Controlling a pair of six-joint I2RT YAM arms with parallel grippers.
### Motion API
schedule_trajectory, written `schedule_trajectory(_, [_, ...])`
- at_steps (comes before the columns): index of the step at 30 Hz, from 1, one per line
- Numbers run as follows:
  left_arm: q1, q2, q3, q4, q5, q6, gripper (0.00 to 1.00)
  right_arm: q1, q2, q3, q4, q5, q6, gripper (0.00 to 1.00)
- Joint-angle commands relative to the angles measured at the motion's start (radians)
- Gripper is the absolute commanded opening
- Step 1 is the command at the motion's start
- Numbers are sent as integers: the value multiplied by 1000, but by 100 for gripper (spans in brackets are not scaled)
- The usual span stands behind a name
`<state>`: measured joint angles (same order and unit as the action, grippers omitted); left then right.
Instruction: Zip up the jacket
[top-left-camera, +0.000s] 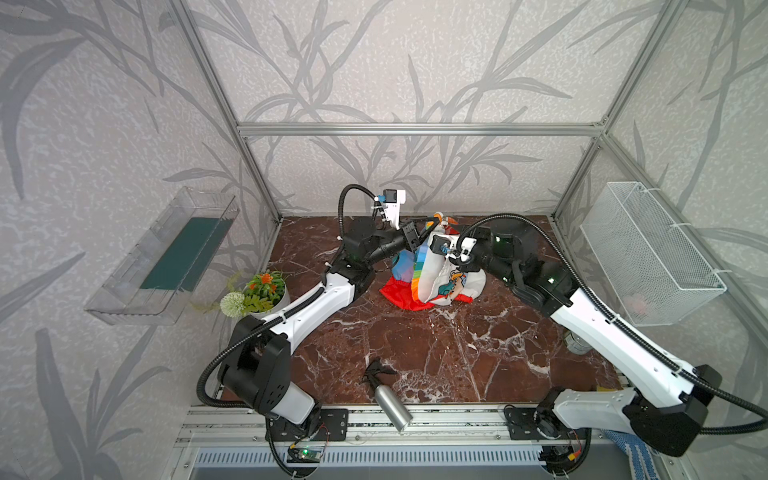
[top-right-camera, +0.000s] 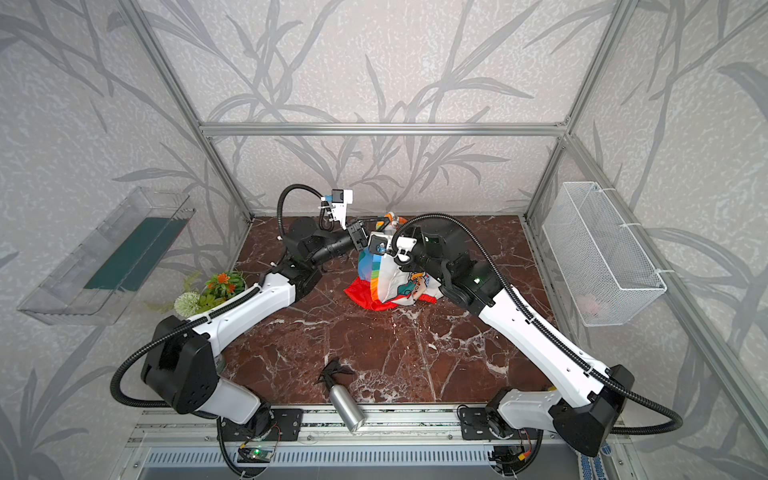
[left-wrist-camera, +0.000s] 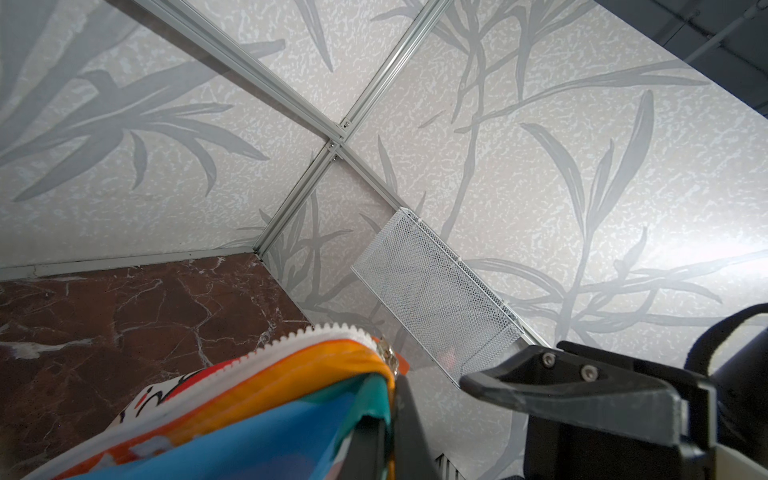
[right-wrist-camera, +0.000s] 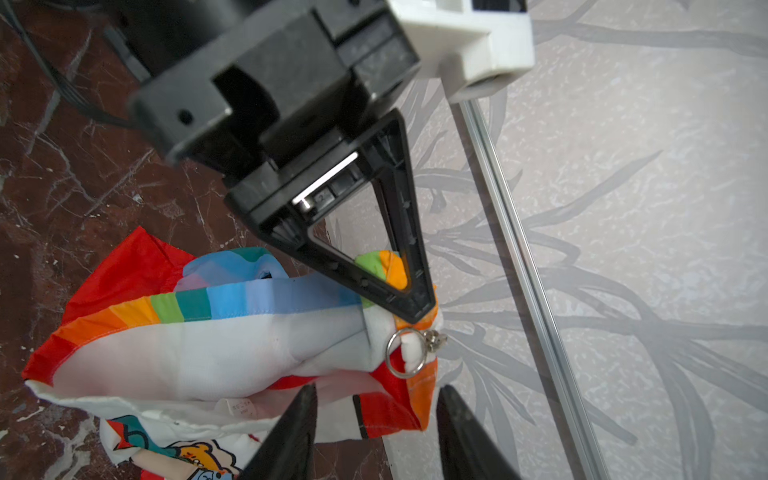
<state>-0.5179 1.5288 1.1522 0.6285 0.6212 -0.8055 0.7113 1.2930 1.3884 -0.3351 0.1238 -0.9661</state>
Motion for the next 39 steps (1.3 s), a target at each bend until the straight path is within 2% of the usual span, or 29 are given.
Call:
schedule_trajectory(1, [-5,-38,29,36,15,-9,0,-2,14,50,-11,23,-42,45])
schedule_trajectory(19, [-9,-30,30,55,14,-23,0,-20,55,93,-18,78,-47,35])
schedule_trajectory(33, [-12,-29,33,49,13,-17,0,-33,91,123,-40,65,-25,33])
schedule_trajectory(39, [-15,-27,32,48,11,-13,0,-34,94,131,-39,60,-23,25])
